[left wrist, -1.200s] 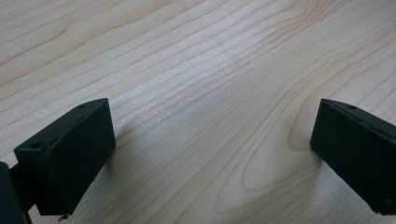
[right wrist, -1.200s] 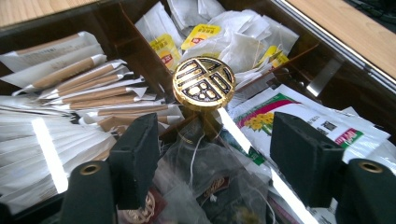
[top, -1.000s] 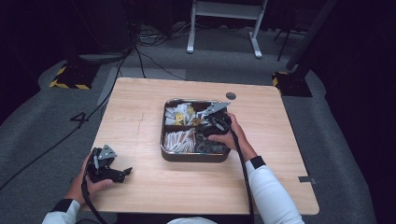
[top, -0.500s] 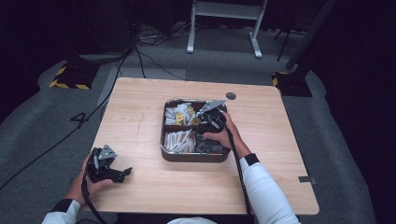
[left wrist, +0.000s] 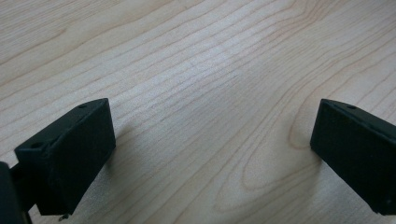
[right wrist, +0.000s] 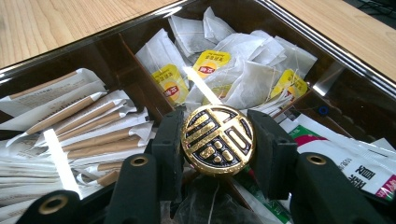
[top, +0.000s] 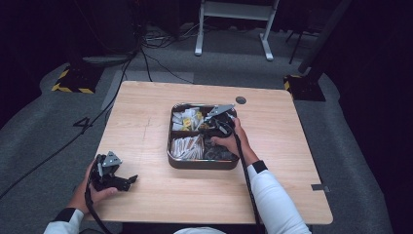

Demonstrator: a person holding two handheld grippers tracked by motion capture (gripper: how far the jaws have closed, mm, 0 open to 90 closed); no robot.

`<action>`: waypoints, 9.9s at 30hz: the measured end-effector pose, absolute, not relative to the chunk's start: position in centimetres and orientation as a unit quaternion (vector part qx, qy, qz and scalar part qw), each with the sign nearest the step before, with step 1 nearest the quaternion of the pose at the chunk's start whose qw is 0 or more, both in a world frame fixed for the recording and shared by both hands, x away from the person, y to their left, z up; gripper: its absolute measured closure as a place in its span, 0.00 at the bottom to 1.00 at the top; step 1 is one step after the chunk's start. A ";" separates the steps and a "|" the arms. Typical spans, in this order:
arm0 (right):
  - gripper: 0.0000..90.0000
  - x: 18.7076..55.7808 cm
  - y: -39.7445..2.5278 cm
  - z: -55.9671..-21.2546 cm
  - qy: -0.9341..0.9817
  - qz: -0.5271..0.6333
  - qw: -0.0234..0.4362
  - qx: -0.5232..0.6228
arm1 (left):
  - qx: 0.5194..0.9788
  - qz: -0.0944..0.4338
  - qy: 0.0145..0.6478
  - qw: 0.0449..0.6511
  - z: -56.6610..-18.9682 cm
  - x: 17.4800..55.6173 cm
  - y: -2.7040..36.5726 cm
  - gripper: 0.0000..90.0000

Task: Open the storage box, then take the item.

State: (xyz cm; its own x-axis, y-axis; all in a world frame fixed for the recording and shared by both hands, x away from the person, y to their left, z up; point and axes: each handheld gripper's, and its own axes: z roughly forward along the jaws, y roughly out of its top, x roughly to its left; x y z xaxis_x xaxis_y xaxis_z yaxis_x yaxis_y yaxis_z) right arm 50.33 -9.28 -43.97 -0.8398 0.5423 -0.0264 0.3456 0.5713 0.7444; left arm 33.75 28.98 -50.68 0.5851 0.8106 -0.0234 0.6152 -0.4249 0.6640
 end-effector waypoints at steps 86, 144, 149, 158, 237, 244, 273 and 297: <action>0.65 47.2 -18.6 -38.7 0.865 0.396 0.174 0.255 | 0.832 0.153 0.428 0.319 -50.6 33.7 29.0 0.00; 0.65 45.6 -32.9 -40.4 0.831 0.369 0.202 0.364 | 0.832 0.153 0.428 0.319 -50.6 33.7 29.0 0.00; 0.65 45.6 -34.0 -40.9 0.829 0.363 0.202 0.373 | 0.832 0.153 0.428 0.319 -50.6 33.7 29.0 0.00; 0.65 45.8 -35.1 -42.1 0.832 0.354 0.194 0.380 | 0.832 0.153 0.428 0.319 -50.6 33.7 29.0 0.00; 0.33 47.1 -30.4 -42.6 0.809 0.409 0.200 0.372 | 0.830 0.153 0.430 0.321 -50.7 33.7 28.9 0.00; 0.33 47.1 -28.1 -42.0 0.821 0.405 0.201 0.349 | 0.831 0.152 0.428 0.321 -50.7 33.8 28.9 0.00; 0.34 50.3 -16.6 -41.2 0.852 0.394 0.184 0.294 | 0.833 0.151 0.426 0.320 -50.7 33.8 28.9 0.00; 0.31 54.3 -13.1 -44.1 0.871 0.326 0.150 0.336 | 0.832 0.152 0.426 0.321 -50.7 33.8 28.9 0.00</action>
